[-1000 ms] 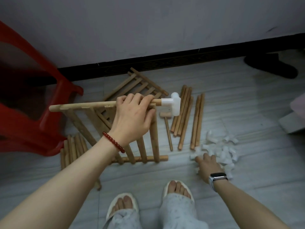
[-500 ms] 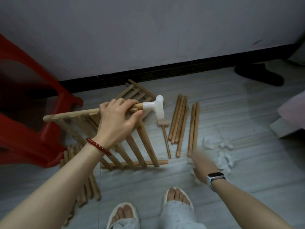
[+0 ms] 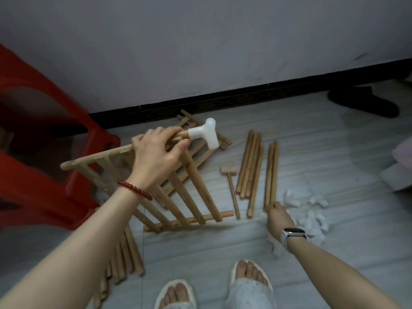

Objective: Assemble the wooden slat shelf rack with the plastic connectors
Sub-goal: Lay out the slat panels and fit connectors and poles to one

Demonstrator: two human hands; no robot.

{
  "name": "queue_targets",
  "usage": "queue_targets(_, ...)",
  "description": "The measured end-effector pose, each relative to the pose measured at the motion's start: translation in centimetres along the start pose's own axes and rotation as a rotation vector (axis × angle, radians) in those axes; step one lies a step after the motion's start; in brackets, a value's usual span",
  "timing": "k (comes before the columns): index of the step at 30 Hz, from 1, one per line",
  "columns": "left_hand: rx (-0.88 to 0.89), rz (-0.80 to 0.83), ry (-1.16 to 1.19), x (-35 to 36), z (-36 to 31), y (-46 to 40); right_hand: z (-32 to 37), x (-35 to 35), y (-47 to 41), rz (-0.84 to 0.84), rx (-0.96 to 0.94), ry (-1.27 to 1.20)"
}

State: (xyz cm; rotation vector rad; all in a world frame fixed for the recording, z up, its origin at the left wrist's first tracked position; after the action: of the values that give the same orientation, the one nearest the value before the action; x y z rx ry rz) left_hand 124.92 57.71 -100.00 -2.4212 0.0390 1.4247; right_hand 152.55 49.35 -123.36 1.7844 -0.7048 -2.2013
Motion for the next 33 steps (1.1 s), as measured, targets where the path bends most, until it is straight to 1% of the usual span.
queue_targets(2, -0.013, 0.013, 0.067, -1.2, 0.0, 0.8, 0.1, -0.7, 0.2, -0.056, 0.058, -0.332)
queue_targets(4, -0.047, -0.003, 0.181, -2.8, 0.3, 1.5, 1.0, -1.9, 1.1, -0.102, 0.159, -0.799)
queue_targets(5, -0.073, -0.019, 0.261, -3.7, 0.4, 1.7, 1.6, -2.7, 1.4, -0.152, 0.198, -1.013)
queue_targets(8, -0.139, -0.081, 0.537, -5.8, 1.1, 2.2, 3.5, -6.8, 2.3, -0.281, 0.315, -1.554)
queue_targets(10, -0.205, -0.109, 0.653, -6.1, 1.7, 3.0, 4.4, -10.1, 3.1, -0.331, 0.369, -1.915)
queue_targets(11, -0.251, -0.117, 0.7, -5.9, 2.1, 3.5, 4.7, -11.4, 3.3, -0.348, 0.396, -2.039)
queue_targets(12, -0.307, -0.123, 0.742, -5.3, 2.9, 4.1, 4.8, -12.1, 3.4, -0.37, 0.414, -2.079)
queue_targets(13, -0.369, -0.121, 0.785, -4.7, 3.8, 4.6, 4.8, -12.6, 3.6, -0.39, 0.417, -2.054)
queue_targets(16, -0.594, -0.135, 1.02, -2.9, 5.8, 6.0, 5.0, -13.4, 3.9, -0.496, 0.373, -1.886)
queue_targets(19, -0.786, -0.146, 1.307, -3.1, 6.6, 7.1, 5.8, -14.1, 4.5, -0.569, 0.303, -1.759)
queue_targets(21, -0.892, -0.149, 1.377, -3.7, 7.3, 7.5, 6.6, -14.2, 5.1, -0.573, 0.25, -1.687)
queue_targets(22, -0.917, -0.155, 1.318, -4.0, 7.8, 7.6, 7.0, -14.1, 5.3, -0.56, 0.227, -1.65)
queue_targets(23, -0.915, -0.144, 1.207, -4.3, 8.0, 7.6, 7.3, -14.0, 5.4, -0.544, 0.198, -1.612)
queue_targets(25, -0.836, -0.115, 0.849, -4.5, 8.7, 8.2, 8.0, -14.1, 5.8, -0.518, 0.136, -1.541)
queue_targets(26, -0.786, -0.138, 0.713, -4.3, 9.0, 8.8, 8.2, -14.3, 6.0, -0.512, 0.113, -1.524)
queue_targets(29, -0.729, -0.221, 0.553, -4.0, 8.6, 10.4, 8.3, -15.0, 7.2, -0.516, 0.036, -1.545)
queue_targets(31, -0.716, -0.253, 0.488, -3.9, 8.2, 10.8, 7.8, -15.7, 8.0, -0.489, -0.005, -1.631)
queue_targets(33, -0.719, -0.279, 0.472, -3.9, 8.2, 10.8, 7.2, -16.8, 8.8, -0.438, -0.04, -1.75)
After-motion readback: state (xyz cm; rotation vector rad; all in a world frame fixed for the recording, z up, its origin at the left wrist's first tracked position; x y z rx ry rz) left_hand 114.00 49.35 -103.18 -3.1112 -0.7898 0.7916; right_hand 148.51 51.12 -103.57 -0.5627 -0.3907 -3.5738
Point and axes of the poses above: each hand's wrist, its own y-axis away from the middle knuckle, its own x-axis out of the palm, z = x × y, the point moved 2 cm from there along -y, towards the middle knuckle, and after that the axes turned 1 degree about z, right-handed, at the moved point
